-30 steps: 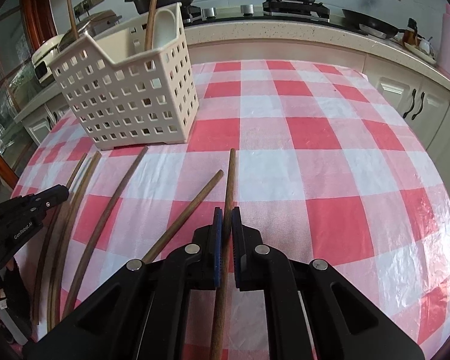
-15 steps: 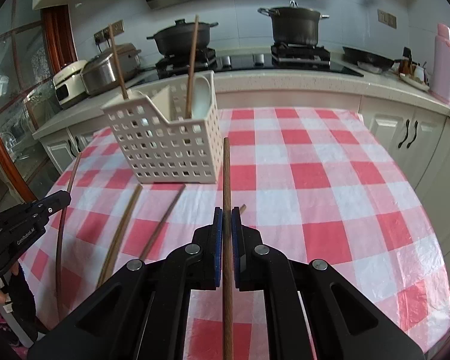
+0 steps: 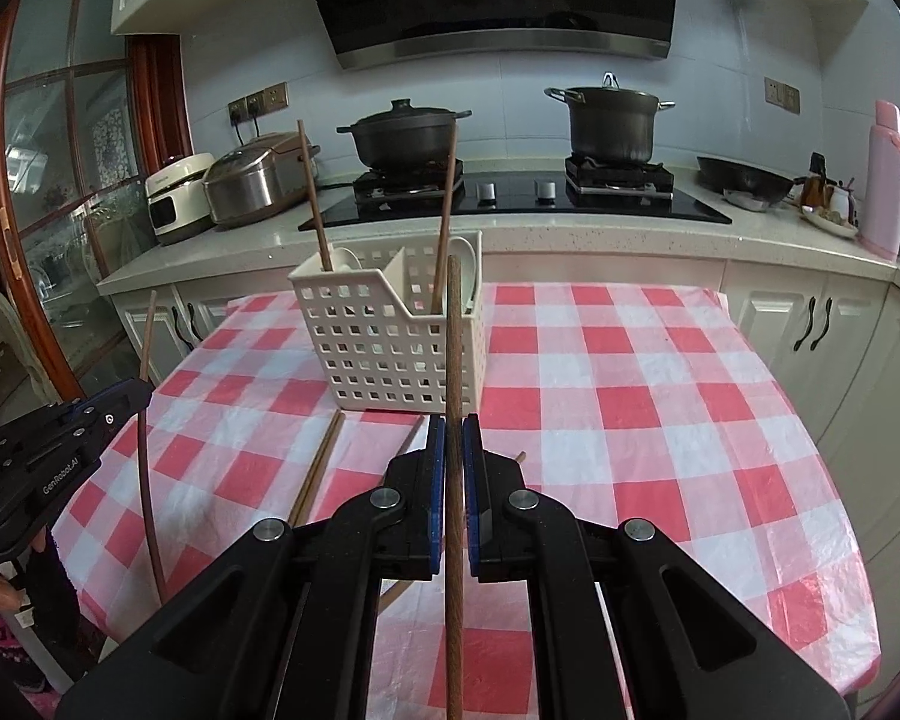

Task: Organize utensils
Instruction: 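Lift both held chopsticks upright and carry them over the basket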

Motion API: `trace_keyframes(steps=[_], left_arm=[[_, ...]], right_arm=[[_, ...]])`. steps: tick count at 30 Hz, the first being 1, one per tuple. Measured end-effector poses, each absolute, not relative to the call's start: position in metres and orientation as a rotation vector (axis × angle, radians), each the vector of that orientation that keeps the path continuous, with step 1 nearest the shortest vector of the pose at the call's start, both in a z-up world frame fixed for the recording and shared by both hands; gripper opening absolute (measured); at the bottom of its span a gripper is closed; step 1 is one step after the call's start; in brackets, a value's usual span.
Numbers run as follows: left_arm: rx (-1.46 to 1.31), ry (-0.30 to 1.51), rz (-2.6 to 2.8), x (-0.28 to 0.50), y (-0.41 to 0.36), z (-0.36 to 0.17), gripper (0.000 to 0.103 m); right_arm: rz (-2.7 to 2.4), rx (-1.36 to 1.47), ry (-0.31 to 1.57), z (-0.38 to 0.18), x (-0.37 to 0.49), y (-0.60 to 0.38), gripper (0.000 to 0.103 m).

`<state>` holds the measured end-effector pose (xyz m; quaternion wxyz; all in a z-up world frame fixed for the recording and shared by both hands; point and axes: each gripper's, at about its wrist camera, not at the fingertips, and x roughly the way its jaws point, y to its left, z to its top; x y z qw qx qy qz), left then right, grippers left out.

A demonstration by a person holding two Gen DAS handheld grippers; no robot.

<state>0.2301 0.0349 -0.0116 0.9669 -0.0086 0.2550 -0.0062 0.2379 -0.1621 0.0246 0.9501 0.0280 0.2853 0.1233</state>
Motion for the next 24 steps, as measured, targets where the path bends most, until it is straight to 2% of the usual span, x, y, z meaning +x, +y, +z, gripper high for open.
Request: trace_keyframes(steps=[9, 24], left_arm=[[-0.004, 0.439, -0.009, 0.207, 0.035, 0.008, 0.006], [0.006, 0.412, -0.010, 0.203, 0.034, 0.018, 0.006]], right_arm=[[0.254, 0.050, 0.527, 0.041, 0.224, -0.161, 0.006], [0.255, 0.042, 0.478, 0.057, 0.218, -0.157, 0.006]])
